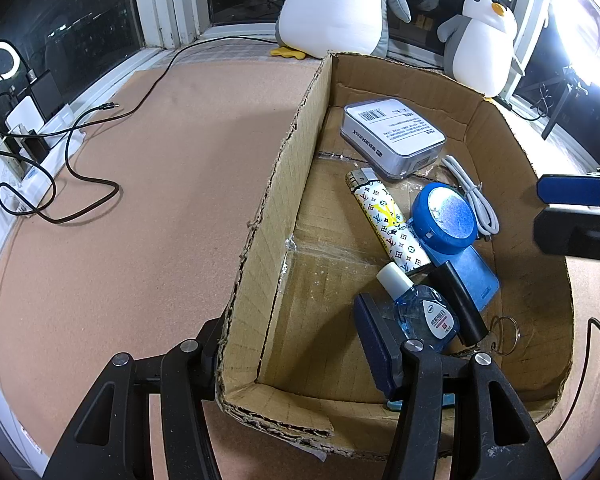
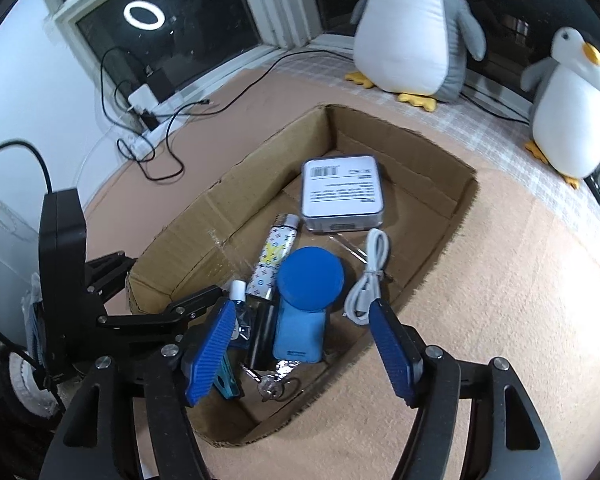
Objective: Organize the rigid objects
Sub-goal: 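Move the right tool to the white wall charger and grasp it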
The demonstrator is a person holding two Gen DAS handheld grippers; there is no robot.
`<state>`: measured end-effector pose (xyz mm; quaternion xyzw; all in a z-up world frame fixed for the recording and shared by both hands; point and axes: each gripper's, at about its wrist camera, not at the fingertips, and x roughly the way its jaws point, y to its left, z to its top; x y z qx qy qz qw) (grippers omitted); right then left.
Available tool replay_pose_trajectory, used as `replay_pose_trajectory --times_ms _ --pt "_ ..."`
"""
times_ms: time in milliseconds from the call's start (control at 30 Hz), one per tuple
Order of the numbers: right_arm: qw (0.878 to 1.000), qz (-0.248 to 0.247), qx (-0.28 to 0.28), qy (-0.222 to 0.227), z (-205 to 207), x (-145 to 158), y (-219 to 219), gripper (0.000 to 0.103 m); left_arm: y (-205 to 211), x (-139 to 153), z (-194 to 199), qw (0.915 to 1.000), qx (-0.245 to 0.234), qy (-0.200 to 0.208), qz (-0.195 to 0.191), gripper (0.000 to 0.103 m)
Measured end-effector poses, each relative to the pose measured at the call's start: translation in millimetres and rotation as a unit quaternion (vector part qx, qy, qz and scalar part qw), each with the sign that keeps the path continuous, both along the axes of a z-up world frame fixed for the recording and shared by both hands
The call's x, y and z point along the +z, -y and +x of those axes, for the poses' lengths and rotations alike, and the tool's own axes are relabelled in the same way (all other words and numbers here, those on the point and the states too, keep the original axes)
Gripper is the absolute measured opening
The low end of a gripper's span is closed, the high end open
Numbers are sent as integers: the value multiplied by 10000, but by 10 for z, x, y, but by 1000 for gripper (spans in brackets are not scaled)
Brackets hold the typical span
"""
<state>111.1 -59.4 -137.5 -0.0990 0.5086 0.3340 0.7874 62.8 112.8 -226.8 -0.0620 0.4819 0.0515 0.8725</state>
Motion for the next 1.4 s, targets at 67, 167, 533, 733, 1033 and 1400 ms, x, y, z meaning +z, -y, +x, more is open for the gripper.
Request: replay_pose_trajectory --times_ms 67,167,533,733,1033,1400 --pt "9999 97 -79 -41 21 16 70 68 4 1 4 10000 3 0 5 58" --pt "9993 187 -312 58 43 73 226 70 6 0 3 10000 0 -3 0 58" --pt "9823 930 -1606 249 255 368 1302 70 10 -5 3 10000 -7 -12 48 58" --pt "9690 742 -2300 507 386 398 2016 70 17 -4 6 10000 -6 -14 69 58" --pt "9507 273 -2993 760 498 281 2875 70 34 2 9 9999 -17 -35 151 58" --pt "9375 -45 -3408 705 787 1 3537 70 59 3 18 9997 -28 -62 227 58"
